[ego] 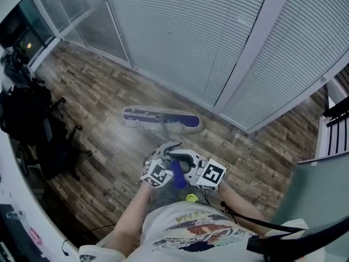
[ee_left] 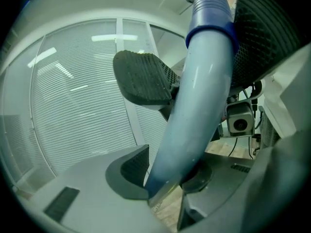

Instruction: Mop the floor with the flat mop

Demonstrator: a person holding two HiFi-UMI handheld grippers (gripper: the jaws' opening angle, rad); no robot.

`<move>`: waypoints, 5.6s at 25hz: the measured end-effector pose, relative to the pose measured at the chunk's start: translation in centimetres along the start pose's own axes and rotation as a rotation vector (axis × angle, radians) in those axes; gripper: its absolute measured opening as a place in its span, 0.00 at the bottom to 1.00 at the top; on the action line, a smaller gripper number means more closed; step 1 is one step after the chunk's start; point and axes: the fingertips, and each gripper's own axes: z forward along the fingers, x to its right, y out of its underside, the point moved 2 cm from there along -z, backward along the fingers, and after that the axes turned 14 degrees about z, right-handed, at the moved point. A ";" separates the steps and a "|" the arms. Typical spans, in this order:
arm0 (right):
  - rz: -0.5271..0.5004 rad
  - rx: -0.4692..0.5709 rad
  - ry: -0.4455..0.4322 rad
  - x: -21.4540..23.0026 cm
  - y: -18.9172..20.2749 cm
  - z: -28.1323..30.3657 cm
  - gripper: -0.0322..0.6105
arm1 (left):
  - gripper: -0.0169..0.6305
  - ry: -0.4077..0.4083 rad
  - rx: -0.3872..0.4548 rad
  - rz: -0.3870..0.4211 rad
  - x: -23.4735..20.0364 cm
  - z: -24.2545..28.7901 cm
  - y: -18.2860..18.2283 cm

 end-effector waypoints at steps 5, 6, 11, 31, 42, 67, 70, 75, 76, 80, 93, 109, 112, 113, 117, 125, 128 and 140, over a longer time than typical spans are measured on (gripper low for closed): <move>0.032 0.032 0.044 6.1 -2.2 4.2 0.39 | 0.18 0.024 -0.015 0.007 -6.6 1.2 3.7; 0.041 0.038 0.051 6.9 -2.4 4.6 0.40 | 0.18 0.027 -0.021 0.006 -7.4 1.4 4.2; 0.070 0.029 0.073 6.7 -2.1 4.5 0.40 | 0.18 0.017 -0.047 -0.021 -7.1 1.3 4.3; 0.098 -0.037 -0.087 -16.6 6.5 -11.0 0.42 | 0.19 -0.060 -0.099 -0.091 18.3 -4.4 -8.0; 0.097 -0.046 -0.139 -15.4 6.8 -12.1 0.42 | 0.19 -0.037 -0.119 -0.049 18.5 -2.8 -7.8; 0.074 -0.094 -0.111 5.1 1.3 6.2 0.43 | 0.20 -0.093 -0.075 -0.059 -5.5 -1.1 7.3; 0.084 -0.090 -0.084 9.5 0.2 10.0 0.44 | 0.20 -0.091 -0.068 -0.053 -10.5 -0.8 10.4; 0.099 -0.086 -0.028 16.2 -0.9 15.1 0.45 | 0.20 -0.083 -0.064 -0.041 -17.4 0.3 15.3; 0.103 -0.082 -0.013 17.2 -1.1 15.7 0.45 | 0.20 -0.079 -0.064 -0.038 -18.3 0.5 16.0; 0.114 -0.075 0.023 19.3 -1.7 17.1 0.45 | 0.20 -0.060 -0.071 -0.015 -20.5 0.9 17.1; 0.115 -0.096 0.053 8.3 1.8 11.6 0.45 | 0.21 -0.093 -0.058 -0.064 -9.7 -2.9 11.8; 0.154 -0.031 0.112 -23.6 13.3 -6.4 0.45 | 0.22 -0.014 -0.034 -0.076 24.5 -12.5 -4.5; 0.155 -0.048 0.079 -27.5 13.8 -6.8 0.45 | 0.22 -0.042 -0.029 -0.114 26.9 -15.0 -6.4; 0.155 -0.053 0.066 -28.5 13.8 -6.9 0.45 | 0.22 -0.052 -0.032 -0.120 27.5 -15.7 -6.8; 0.150 -0.045 0.035 -30.7 14.3 -7.9 0.45 | 0.22 -0.054 -0.034 -0.117 29.5 -16.5 -8.1; 0.112 -0.031 -0.026 -29.5 14.4 -7.3 0.46 | 0.22 -0.023 -0.026 -0.069 28.9 -15.7 -7.4; 0.089 -0.039 -0.031 -28.2 14.0 -6.3 0.46 | 0.22 -0.009 -0.009 -0.055 27.4 -15.1 -6.5; 0.106 -0.072 0.046 -11.5 8.4 4.8 0.46 | 0.24 0.034 0.042 -0.078 9.6 -11.0 3.0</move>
